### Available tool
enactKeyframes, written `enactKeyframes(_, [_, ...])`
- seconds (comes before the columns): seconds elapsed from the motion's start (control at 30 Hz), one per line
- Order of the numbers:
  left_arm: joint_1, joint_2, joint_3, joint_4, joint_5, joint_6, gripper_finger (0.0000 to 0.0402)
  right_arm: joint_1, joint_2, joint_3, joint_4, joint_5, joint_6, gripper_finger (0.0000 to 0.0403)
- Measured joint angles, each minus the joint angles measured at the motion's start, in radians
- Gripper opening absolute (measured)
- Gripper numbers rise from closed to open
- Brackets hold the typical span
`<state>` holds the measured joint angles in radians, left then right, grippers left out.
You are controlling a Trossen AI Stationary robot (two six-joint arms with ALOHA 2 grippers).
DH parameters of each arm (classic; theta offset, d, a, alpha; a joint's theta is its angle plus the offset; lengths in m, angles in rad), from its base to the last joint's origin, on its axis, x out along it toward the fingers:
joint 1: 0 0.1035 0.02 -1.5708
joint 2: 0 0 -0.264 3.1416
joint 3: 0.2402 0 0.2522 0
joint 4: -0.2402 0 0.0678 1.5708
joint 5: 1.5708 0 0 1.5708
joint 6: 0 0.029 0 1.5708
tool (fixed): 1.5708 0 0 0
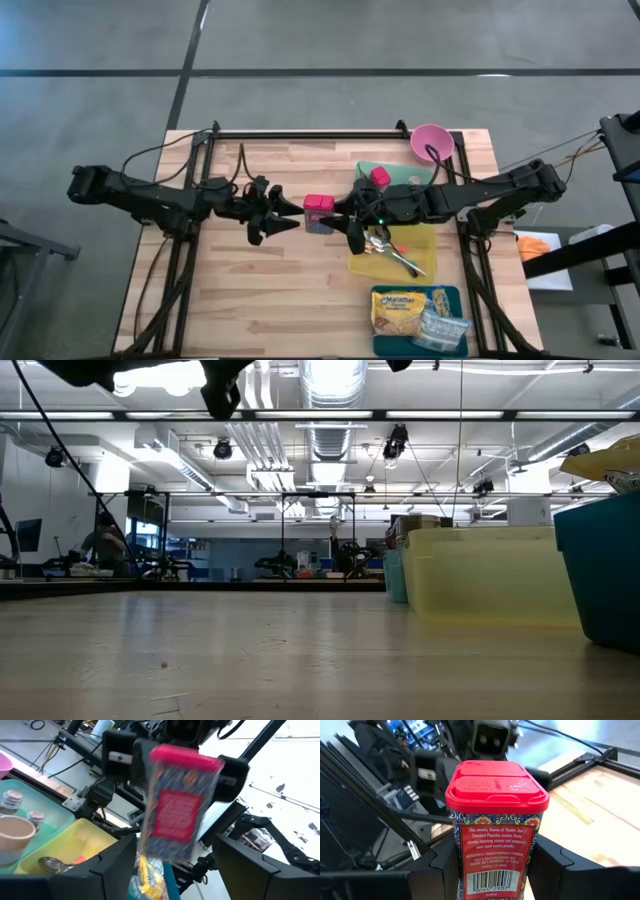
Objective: Pick & Place Food Item
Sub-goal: Put the red seasoning can into the green bin
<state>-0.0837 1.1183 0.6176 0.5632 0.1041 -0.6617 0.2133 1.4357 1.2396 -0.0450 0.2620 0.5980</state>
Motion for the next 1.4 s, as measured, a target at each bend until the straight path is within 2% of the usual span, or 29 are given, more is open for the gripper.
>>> enactKeyframes(0.23, [0.000,0.003,-0.027,0.061,0.003,0.036,0.0266,-0.002,0.020,0.000,0.023,0.000,0.047,0.0178])
enactKeyframes(0.47, [0.000,0.014,-0.011,0.059,0.000,0.121,0.0267,-0.011,0.043,-0.002,0.068,0.000,0.021,0.0163])
enactKeyframes(0.73, [-0.001,0.098,0.039,0.059,0.005,0.122,0.0267,-0.018,0.056,0.000,0.132,-0.004,-0.019,0.0163])
enactKeyframes(0.97, [0.000,0.147,0.084,0.058,0.050,0.138,0.0266,-0.018,0.061,-0.002,0.139,-0.024,-0.019,0.0163])
enactKeyframes(1.07, [0.000,0.148,0.090,0.058,0.057,0.161,0.0253,-0.018,0.061,-0.002,0.142,-0.028,-0.022,0.0163])
enactKeyframes(1.2, [0.000,0.147,0.091,0.055,0.056,0.167,0.0198,-0.018,0.061,-0.002,0.140,-0.022,-0.026,0.0164])
enactKeyframes(1.3, [0.000,0.147,0.091,0.039,0.066,0.160,0.0192,-0.018,0.061,-0.003,0.142,-0.029,-0.017,0.0194])
enactKeyframes(1.4, [0.000,0.147,0.091,-0.006,0.118,0.110,0.0192,-0.017,0.058,-0.003,0.129,-0.040,-0.012,0.0236])
